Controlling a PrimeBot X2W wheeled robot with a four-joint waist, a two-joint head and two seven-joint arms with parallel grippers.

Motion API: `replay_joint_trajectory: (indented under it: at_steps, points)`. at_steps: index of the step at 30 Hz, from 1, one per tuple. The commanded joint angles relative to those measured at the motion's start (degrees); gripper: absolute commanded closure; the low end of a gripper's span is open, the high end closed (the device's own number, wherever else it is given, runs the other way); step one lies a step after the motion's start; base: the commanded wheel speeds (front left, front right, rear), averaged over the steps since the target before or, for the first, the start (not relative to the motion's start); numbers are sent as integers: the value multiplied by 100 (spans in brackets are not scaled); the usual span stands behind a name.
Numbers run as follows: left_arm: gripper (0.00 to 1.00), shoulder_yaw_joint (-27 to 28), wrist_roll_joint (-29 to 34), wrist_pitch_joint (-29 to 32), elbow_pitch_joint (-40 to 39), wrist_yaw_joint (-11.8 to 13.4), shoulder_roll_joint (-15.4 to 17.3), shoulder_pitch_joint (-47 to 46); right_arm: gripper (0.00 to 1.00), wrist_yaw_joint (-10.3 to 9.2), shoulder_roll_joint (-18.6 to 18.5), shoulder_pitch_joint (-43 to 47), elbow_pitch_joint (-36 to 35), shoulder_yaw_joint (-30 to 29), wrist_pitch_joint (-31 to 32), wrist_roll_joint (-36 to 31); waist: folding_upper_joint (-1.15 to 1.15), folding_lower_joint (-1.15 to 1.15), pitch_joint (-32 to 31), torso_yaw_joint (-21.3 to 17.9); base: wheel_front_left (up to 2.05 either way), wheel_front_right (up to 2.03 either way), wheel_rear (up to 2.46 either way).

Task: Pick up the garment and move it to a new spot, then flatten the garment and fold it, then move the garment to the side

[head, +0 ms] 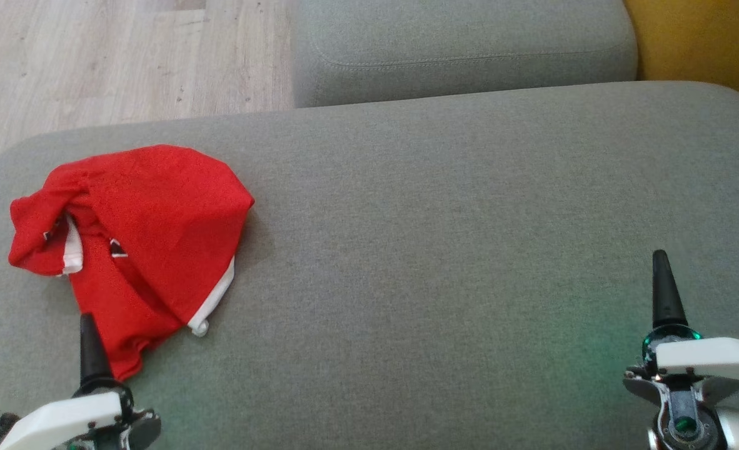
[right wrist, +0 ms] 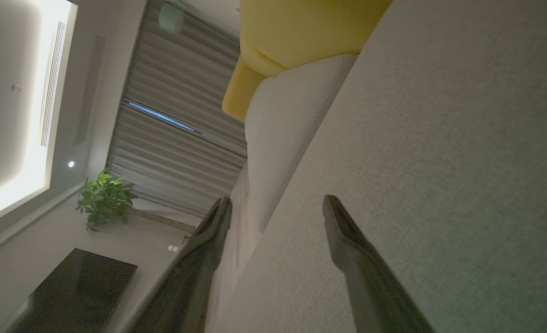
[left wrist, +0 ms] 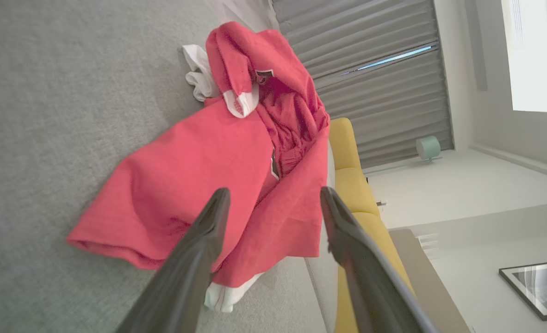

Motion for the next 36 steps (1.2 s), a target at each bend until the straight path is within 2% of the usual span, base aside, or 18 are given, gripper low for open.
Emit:
replay_joint_trajectory:
  at_steps: [1,17,36]
  points:
    - [0,96,200,-56,-263,-14,48,-266,0,16,-29,-295,-266,69,-78,-220,0,0,4,-2,0,0,0]
    - [0,-399,1921,-325,-824,93,55,-174,0,21,-34,-313,-568,303,-349,-2038,0,0,26,-23,0,0,0]
    - [0,-985,3981,-660,-975,192,63,-99,0,29,-41,-285,-686,676,-687,-3865,0,0,44,-27,0,0,0]
